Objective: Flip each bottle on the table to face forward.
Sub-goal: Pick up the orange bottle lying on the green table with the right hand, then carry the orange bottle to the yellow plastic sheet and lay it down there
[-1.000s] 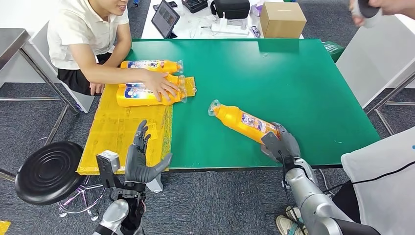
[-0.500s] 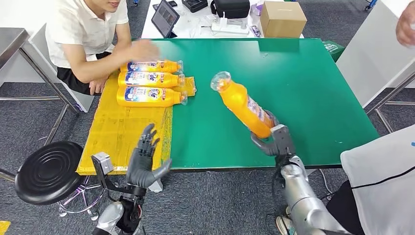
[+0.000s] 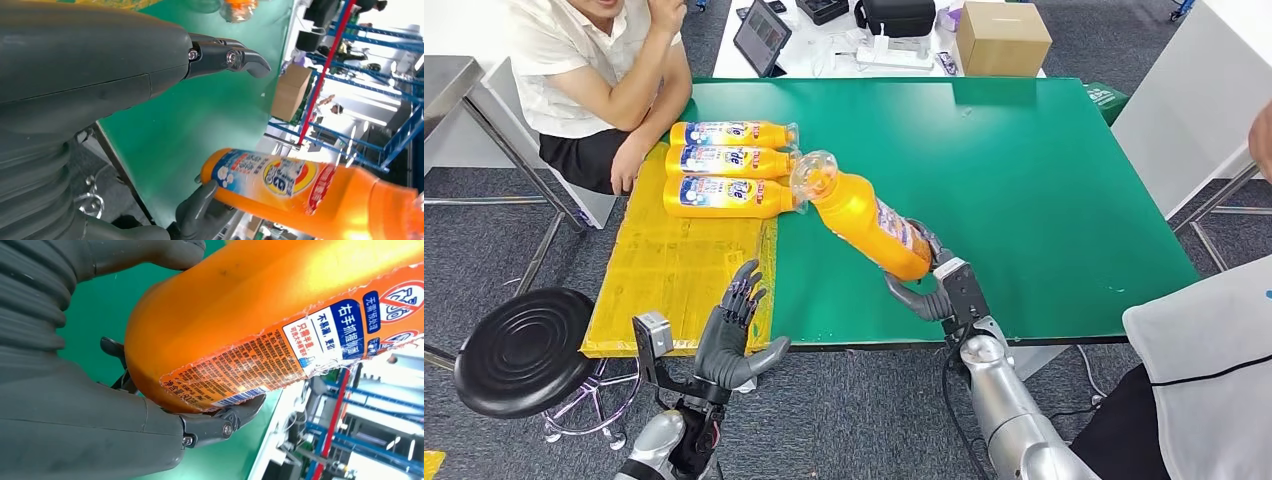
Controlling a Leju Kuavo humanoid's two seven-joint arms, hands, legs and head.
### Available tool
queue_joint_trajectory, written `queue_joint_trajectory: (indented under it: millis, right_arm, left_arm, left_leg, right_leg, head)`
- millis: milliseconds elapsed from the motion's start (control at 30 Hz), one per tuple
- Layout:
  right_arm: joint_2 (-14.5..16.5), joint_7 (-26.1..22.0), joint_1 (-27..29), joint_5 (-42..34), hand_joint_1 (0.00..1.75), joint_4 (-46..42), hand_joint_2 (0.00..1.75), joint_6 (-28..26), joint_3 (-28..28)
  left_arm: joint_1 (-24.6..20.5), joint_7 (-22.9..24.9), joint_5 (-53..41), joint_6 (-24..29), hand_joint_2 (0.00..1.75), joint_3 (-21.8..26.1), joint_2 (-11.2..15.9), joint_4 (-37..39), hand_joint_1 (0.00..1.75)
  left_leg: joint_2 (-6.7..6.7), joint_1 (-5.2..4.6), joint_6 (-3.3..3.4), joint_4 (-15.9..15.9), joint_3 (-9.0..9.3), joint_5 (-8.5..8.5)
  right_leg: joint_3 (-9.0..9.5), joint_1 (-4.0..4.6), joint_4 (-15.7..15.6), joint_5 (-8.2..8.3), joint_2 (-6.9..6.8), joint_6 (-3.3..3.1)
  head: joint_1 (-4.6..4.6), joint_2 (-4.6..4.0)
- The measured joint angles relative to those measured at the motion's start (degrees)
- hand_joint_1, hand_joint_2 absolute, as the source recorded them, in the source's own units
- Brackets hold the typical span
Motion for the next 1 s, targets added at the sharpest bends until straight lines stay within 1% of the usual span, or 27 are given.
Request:
queue_joint_trajectory:
  millis: [133, 267, 600, 800, 1000]
  right_arm:
    - [1.7, 1.0, 1.2, -0.5, 1.75, -0.9, 1.75, 1.8, 3.5]
    - [3.3, 1.3, 2.3, -0.6, 1.75, -0.9, 1.75, 3.3, 7.6]
    - [5.5, 2.4, 3.8, -0.4, 1.75, -0.3, 1.75, 2.7, 16.3]
    - [5.8, 2.5, 3.9, -0.6, 1.75, 0.3, 1.75, 2.1, 19.4]
    - [6.0, 2.7, 3.8, -1.1, 1.75, 0.7, 1.75, 1.5, 21.2]
  left_arm:
    - [-0.8, -2.7, -5.6, 0.4, 1.75, -1.4, -0.3, 0.1, 0.0]
    - [-1.3, -3.7, -6.2, 0.4, 1.75, -2.6, -1.3, 0.1, 0.0]
    - [-2.7, -1.5, 0.4, 3.1, 1.75, -2.6, -3.8, -0.4, 0.0]
    - [-3.2, -1.5, 3.5, 4.1, 1.75, -2.3, -4.4, -0.8, 0.0]
    - [-2.8, -0.7, 7.6, 4.1, 1.75, -1.8, -4.6, -2.4, 0.0]
  left_leg:
    - [0.01, 0.04, -0.01, 0.0, 0.0, 0.0]
    - [0.01, 0.07, -0.01, 0.0, 0.0, 0.0]
    - [0.0, 0.05, -0.01, 0.0, -0.02, 0.0]
    - [0.01, 0.05, -0.01, 0.0, -0.02, 0.0]
    - [0.01, 0.06, -0.01, 0.0, -0.02, 0.0]
  right_leg:
    - [-0.03, 0.04, 0.0, 0.0, 0.0, 0.0]
    - [-0.05, 0.06, 0.0, -0.01, 0.0, -0.01]
    - [-0.03, 0.04, 0.0, -0.01, -0.01, -0.01]
    - [-0.04, 0.04, 0.0, -0.01, -0.01, -0.01]
    - [-0.05, 0.04, 0.0, -0.01, -0.01, -0.02]
  head:
    - [-0.01, 0.0]
    - [-0.01, 0.0]
    - [0.0, 0.0]
    - [-0.01, 0.0]
    - [0.0, 0.0]
